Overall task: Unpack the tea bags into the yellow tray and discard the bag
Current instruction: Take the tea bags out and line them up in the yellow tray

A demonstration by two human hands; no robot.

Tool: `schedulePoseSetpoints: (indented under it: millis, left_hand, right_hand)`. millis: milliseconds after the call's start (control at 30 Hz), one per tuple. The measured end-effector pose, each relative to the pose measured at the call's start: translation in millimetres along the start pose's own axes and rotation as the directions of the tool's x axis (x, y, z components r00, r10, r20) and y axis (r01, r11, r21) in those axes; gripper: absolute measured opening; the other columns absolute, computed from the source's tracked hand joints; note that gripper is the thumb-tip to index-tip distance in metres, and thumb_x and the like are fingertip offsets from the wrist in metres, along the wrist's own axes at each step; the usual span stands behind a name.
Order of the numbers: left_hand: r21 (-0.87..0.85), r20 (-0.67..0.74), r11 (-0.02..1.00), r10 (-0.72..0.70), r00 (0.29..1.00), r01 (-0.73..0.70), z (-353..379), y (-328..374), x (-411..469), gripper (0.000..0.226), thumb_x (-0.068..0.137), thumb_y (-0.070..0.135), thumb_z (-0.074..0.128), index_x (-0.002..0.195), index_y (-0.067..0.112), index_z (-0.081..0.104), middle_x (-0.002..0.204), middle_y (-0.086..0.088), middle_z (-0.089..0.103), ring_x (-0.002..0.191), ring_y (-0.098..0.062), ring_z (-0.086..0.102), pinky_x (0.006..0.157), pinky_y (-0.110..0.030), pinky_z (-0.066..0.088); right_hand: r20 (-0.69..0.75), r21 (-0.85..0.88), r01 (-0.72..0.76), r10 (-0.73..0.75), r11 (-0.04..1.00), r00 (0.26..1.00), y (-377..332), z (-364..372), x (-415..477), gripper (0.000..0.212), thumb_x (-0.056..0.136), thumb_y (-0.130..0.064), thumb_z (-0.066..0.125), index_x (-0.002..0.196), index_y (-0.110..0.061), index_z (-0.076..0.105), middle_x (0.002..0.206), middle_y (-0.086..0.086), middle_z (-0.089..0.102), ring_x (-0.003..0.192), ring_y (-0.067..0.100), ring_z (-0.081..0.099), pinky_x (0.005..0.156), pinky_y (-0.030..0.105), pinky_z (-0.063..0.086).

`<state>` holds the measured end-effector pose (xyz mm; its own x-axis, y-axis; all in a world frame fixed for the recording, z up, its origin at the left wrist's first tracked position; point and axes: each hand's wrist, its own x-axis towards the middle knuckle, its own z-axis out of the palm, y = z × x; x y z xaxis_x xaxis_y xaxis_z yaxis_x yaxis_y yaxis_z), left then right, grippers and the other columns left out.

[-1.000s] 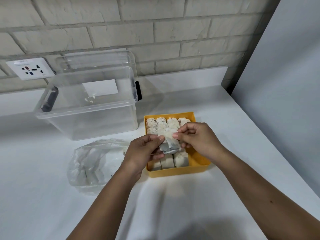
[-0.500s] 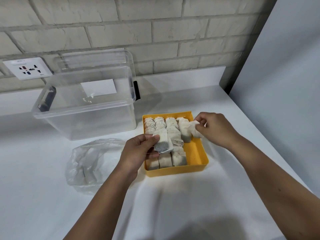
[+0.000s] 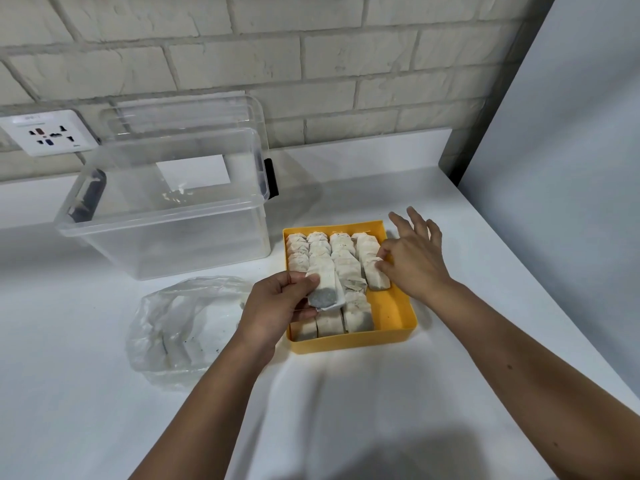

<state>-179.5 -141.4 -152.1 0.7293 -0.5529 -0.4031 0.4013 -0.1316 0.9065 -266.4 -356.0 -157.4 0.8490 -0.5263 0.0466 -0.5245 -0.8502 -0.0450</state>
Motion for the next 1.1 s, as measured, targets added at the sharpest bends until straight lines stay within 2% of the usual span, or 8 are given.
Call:
schedulePoseSetpoints:
  millis: [133, 333, 433, 533, 600, 667, 833, 1100]
  left_hand:
    - [0.006, -0.002, 1.000, 0.002, 1.000, -0.002, -1, -1, 1, 0.023, 0.089, 0.018, 0.071, 0.101, -0.002, 0.069, 0.090, -0.014, 0.073, 0.076, -0.020, 0.069, 0.064, -0.024, 0.061]
    - [0.008, -0.009, 1.000, 0.000, 1.000, 0.000, -1, -1, 1, 0.023, 0.089, 0.018, 0.072, 0.100, -0.001, 0.070, 0.092, -0.016, 0.074, 0.076, -0.020, 0.070, 0.063, -0.023, 0.060]
    - [-0.008, -0.009, 1.000, 0.002, 1.000, -0.002, 0, -1, 0, 0.021, 0.087, 0.016, 0.073, 0.098, -0.001, 0.068, 0.088, -0.015, 0.072, 0.075, -0.020, 0.069, 0.059, -0.022, 0.059]
    - [-0.006, -0.006, 1.000, 0.003, 1.000, -0.003, 1, 0, -2, 0.017, 0.085, 0.015, 0.076, 0.093, 0.004, 0.065, 0.085, -0.015, 0.069, 0.077, -0.023, 0.066, 0.058, -0.022, 0.059]
    - [0.005, 0.002, 1.000, 0.004, 1.000, -0.004, 3, 0, -3, 0.019, 0.083, 0.015, 0.078, 0.092, 0.006, 0.063, 0.084, -0.013, 0.070, 0.077, -0.023, 0.067, 0.059, -0.024, 0.060]
    - [0.003, 0.013, 1.000, 0.006, 1.000, -0.006, 6, 1, -4, 0.020, 0.081, 0.015, 0.080, 0.090, 0.008, 0.063, 0.080, -0.010, 0.070, 0.076, -0.022, 0.068, 0.060, -0.024, 0.060]
    - [0.004, 0.027, 1.000, 0.020, 0.999, -0.020, 9, 1, -8, 0.018, 0.080, 0.015, 0.081, 0.084, 0.012, 0.063, 0.080, -0.012, 0.069, 0.077, -0.021, 0.068, 0.062, -0.026, 0.061]
    - [-0.064, 0.062, 0.997, -0.030, 0.998, 0.034, 10, 2, -9, 0.020, 0.083, 0.017, 0.078, 0.097, 0.009, 0.066, 0.085, -0.012, 0.070, 0.067, -0.016, 0.066, 0.062, -0.027, 0.062]
  right_hand:
    - [-0.008, 0.107, -0.089, 0.091, 0.990, 0.996, -2, 3, 5, 0.022, 0.090, -0.043, 0.063, 0.100, -0.028, 0.074, 0.161, 0.001, 0.021, 0.150, 0.026, 0.001, 0.117, 0.049, 0.003]
    - [-0.001, 0.020, -0.098, 0.098, 0.995, 0.995, -3, 9, 5, 0.022, 0.087, -0.049, 0.064, 0.099, -0.032, 0.070, 0.160, 0.001, 0.023, 0.150, 0.024, 0.001, 0.117, 0.052, 0.000]
    - [-0.095, 0.160, -0.094, 0.110, 0.983, 0.989, -8, -1, -4, 0.021, 0.085, -0.047, 0.066, 0.100, -0.032, 0.068, 0.150, -0.001, 0.040, 0.145, 0.022, 0.020, 0.112, 0.044, 0.014]
    - [-0.164, 0.503, -0.009, 0.106, 0.864, 0.981, -20, -20, -18, 0.014, 0.083, -0.045, 0.069, 0.091, -0.033, 0.070, 0.105, -0.013, 0.066, 0.096, 0.001, 0.053, 0.088, 0.034, 0.035]
    - [-0.087, 0.730, 0.042, 0.031, 0.682, 0.996, -29, -33, -28, 0.012, 0.079, -0.042, 0.075, 0.087, -0.033, 0.073, 0.081, -0.012, 0.068, 0.063, 0.002, 0.050, 0.071, 0.027, 0.043]
    - [-0.045, 0.784, 0.091, -0.089, 0.614, 0.995, -35, -40, -36, 0.015, 0.076, -0.036, 0.080, 0.089, -0.032, 0.074, 0.074, -0.010, 0.067, 0.052, 0.006, 0.043, 0.060, 0.021, 0.038]
    - [-0.028, 0.741, 0.104, -0.124, 0.664, 0.992, -40, -38, -38, 0.010, 0.076, -0.029, 0.081, 0.078, -0.029, 0.071, 0.066, -0.020, 0.063, 0.057, 0.001, 0.053, 0.060, 0.017, 0.041]
    - [0.016, 0.843, 0.025, -0.070, 0.537, 0.997, -43, -36, -41, 0.012, 0.087, -0.016, 0.072, 0.083, -0.017, 0.060, 0.070, -0.005, 0.069, 0.062, 0.011, 0.068, 0.066, 0.024, 0.055]
